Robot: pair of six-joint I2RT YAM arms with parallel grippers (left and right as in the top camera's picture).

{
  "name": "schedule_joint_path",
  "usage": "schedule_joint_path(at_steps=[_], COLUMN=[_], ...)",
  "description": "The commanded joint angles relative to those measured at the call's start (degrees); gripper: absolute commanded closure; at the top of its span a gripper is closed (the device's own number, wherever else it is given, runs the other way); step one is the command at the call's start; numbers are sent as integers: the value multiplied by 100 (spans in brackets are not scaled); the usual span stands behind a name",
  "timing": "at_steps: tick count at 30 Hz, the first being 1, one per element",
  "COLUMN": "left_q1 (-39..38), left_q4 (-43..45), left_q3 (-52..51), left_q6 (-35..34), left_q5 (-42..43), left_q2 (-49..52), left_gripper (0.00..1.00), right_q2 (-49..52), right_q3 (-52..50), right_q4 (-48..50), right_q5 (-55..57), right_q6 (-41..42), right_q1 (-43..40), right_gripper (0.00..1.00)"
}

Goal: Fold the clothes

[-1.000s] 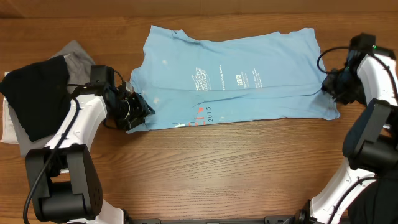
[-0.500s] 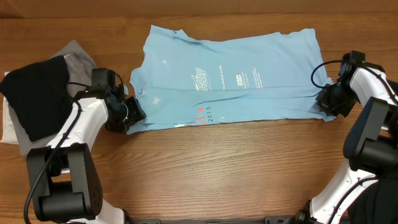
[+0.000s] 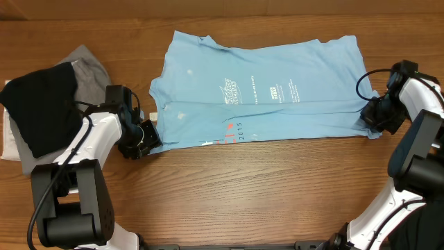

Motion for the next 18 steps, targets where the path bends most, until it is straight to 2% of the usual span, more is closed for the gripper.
schedule_joint_path(at_steps=[1, 5, 10, 12, 18], left_q1=[-2, -2, -2, -2, 0], left_q4=[39, 146, 404, 584, 619], left_q3=[-48, -92, -374, -540, -684], left_q6=[105, 153, 262, 258, 304], left_q5=[-275, -273, -275, -269, -286], left_q2=[55, 55, 55, 55, 55], left_gripper=[55, 64, 92, 96, 96], right_q2=[-98, -98, -98, -98, -98], right_q3=[-105, -105, -105, -105, -105], right_q4=[22, 22, -15, -42, -85], right_q5=[190, 186, 186, 188, 190], right_q6=[7, 9, 7, 9, 7], right_q1=[-63, -63, -63, -63, -63], right_gripper=[96, 96, 96, 96, 96])
